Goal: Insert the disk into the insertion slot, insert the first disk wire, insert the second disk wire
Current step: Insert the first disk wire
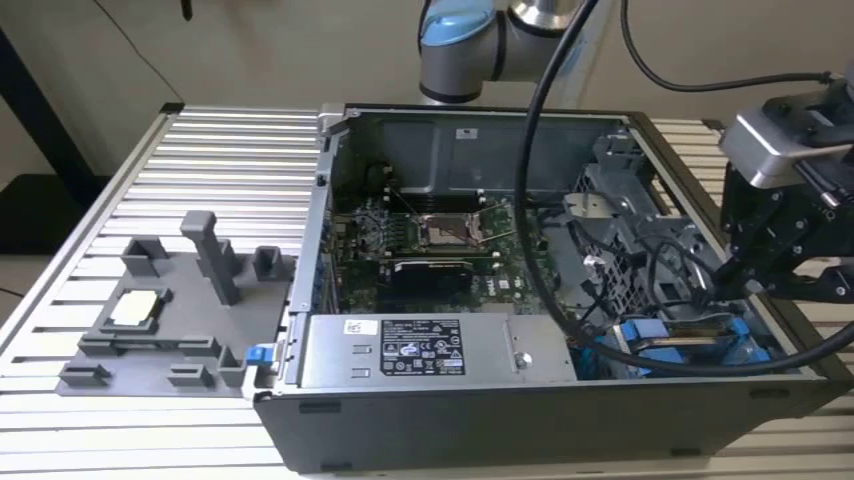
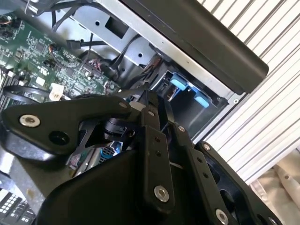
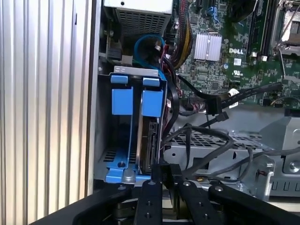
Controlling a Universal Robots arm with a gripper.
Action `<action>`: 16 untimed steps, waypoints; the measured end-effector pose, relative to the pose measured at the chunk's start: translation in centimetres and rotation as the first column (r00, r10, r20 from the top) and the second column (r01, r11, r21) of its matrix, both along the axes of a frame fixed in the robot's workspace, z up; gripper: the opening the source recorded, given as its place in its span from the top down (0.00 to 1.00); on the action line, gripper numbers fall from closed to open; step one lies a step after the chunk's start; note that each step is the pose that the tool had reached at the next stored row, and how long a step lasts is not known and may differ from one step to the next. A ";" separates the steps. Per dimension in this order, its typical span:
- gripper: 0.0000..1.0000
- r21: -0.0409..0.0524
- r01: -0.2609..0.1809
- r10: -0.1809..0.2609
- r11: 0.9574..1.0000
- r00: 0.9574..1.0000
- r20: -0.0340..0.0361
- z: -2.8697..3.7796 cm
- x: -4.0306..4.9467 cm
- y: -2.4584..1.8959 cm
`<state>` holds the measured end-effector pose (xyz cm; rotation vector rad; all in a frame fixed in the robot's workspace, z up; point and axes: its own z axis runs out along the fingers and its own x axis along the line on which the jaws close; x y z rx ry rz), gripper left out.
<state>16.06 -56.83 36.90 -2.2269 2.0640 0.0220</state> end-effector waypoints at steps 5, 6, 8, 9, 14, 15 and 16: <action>0.81 0.014 0.001 -0.001 1.000 1.000 -0.012 -0.24 0.11 -0.35; 0.81 0.014 0.001 -0.001 1.000 1.000 -0.018 -0.26 0.16 -0.46; 0.81 0.014 0.003 -0.003 1.000 1.000 -0.021 -0.38 0.18 -0.66; 0.81 0.015 0.005 -0.005 1.000 1.000 -0.021 -0.46 0.18 -0.73; 0.81 0.015 0.030 -0.030 0.999 0.999 -0.021 -0.78 0.20 -1.00; 0.81 0.015 0.036 -0.036 0.999 0.999 -0.021 -0.83 0.20 -1.04; 0.81 0.016 0.039 -0.039 0.999 0.999 -0.022 -0.87 0.20 -1.08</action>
